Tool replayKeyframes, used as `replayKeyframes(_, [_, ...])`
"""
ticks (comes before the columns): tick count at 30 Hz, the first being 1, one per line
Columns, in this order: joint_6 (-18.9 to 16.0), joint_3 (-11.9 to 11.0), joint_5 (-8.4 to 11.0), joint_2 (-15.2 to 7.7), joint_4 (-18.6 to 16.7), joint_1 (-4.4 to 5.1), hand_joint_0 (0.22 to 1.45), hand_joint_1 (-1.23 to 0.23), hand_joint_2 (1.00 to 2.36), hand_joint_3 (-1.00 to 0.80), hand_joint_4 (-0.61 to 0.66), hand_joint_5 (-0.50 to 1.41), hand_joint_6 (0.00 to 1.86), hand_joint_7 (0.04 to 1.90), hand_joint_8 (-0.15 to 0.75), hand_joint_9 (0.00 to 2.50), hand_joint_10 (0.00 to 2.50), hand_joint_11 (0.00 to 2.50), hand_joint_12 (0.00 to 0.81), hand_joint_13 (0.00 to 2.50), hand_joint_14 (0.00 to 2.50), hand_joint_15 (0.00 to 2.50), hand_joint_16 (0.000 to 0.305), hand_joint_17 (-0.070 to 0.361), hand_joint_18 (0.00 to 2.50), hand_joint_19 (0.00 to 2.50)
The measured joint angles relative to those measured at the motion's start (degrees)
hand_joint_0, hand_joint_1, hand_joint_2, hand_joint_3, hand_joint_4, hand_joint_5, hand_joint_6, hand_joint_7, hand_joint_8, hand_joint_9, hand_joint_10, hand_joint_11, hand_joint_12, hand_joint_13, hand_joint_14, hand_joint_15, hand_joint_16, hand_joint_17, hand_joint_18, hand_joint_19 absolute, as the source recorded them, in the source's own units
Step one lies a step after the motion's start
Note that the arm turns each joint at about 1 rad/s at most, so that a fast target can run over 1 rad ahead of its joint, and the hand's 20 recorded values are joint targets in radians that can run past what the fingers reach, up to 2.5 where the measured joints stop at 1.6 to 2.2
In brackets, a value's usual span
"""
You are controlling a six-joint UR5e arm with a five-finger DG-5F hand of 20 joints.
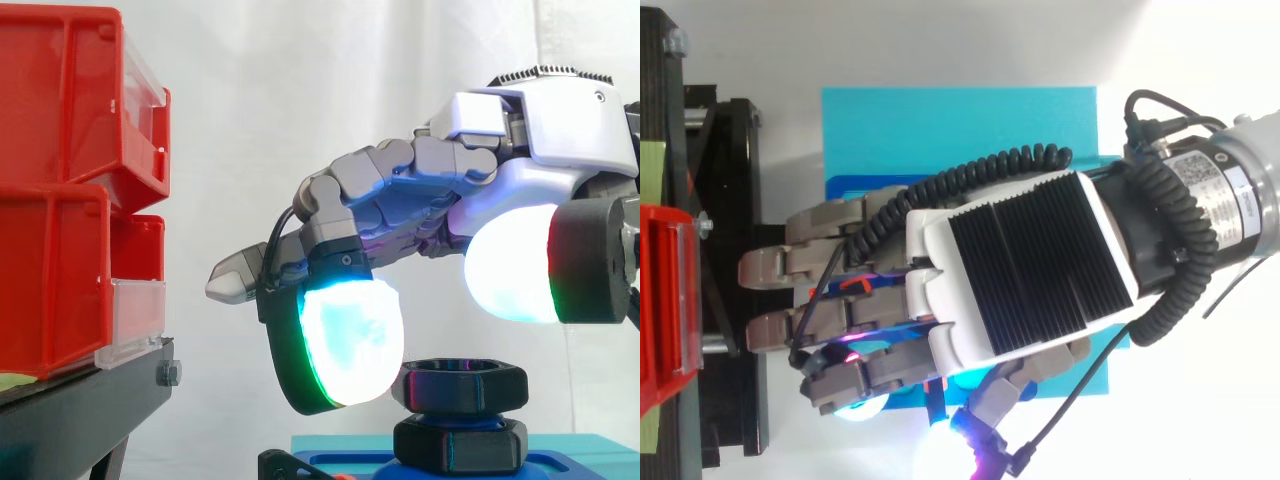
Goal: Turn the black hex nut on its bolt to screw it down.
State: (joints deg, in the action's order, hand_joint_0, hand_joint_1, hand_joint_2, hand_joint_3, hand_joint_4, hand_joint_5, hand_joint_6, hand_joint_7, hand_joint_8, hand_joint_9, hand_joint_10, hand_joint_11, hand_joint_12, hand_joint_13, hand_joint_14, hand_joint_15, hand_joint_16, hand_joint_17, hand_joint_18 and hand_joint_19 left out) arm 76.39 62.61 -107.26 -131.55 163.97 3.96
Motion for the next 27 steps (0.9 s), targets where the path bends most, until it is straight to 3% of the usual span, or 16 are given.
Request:
replayKeyframes(9, [2.7,0.0,-1.13,-0.1,1.8,0.00,0.49,-0.41,1.00,-0.50,0.09,-0.06,0.50,1.36,0.152,0.38,0.00,0.00,0.322,0.31,0.00,0.00,0.056,0.127,0.28,0.31])
replayKeyframes(27, [5.3,0.1,-3.32,-0.1,2.1,-1.68,0.48,-0.40,1.00,-0.50,0.12,-0.07,0.55,1.28,0.166,0.38,0.00,0.00,0.326,0.31,0.00,0.00,0.057,0.128,0.28,0.31])
